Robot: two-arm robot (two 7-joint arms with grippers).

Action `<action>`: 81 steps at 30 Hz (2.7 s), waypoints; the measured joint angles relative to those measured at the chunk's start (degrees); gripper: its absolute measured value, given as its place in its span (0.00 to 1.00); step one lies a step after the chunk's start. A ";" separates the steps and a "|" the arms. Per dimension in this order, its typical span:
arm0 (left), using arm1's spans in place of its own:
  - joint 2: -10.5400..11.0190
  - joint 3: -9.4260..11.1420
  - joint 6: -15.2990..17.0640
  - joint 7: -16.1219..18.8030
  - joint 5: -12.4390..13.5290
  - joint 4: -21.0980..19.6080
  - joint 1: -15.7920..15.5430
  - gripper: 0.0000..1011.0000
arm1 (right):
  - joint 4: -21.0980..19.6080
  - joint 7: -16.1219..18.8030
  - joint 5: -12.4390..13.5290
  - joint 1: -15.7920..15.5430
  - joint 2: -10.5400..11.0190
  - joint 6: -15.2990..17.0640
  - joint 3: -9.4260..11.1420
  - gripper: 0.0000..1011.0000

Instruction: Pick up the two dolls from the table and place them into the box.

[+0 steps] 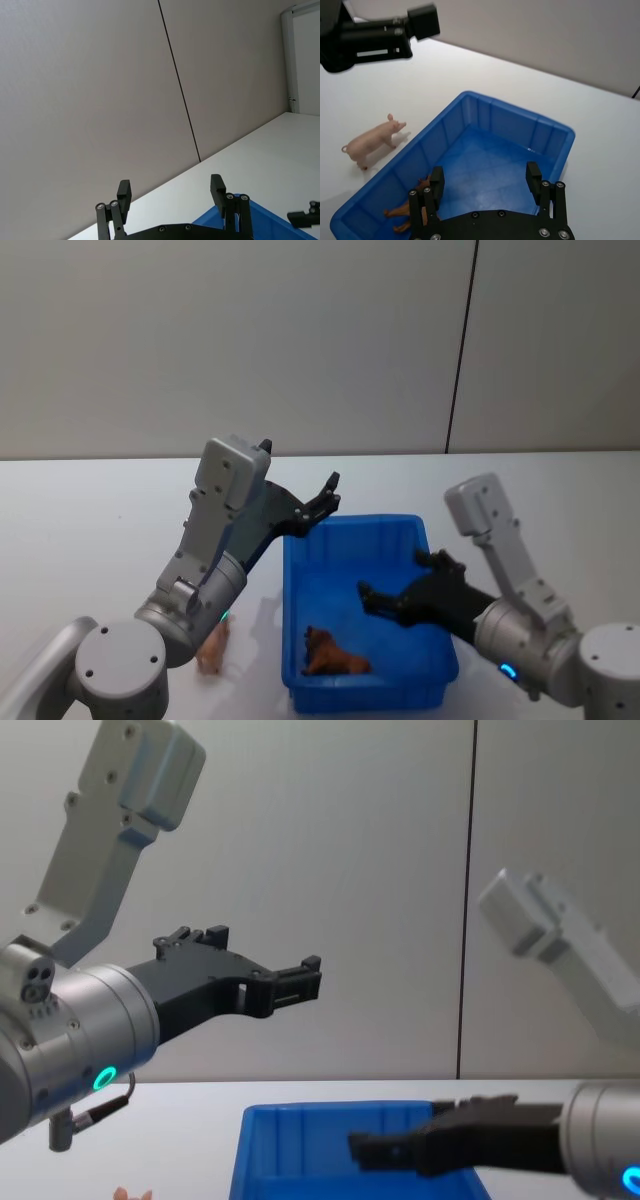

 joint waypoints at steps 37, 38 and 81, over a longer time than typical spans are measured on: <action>0.00 0.00 0.00 0.00 0.00 0.00 0.00 0.99 | -11.48 -0.13 12.03 -11.31 16.65 0.65 11.49 0.99; 0.00 0.00 0.00 0.00 0.00 0.00 0.00 0.99 | -11.48 0.05 11.87 -11.51 16.89 1.08 11.50 0.99; 0.00 0.00 0.00 0.00 0.00 0.00 0.00 0.99 | 4.13 2.99 -1.19 -3.66 10.52 2.97 4.56 0.99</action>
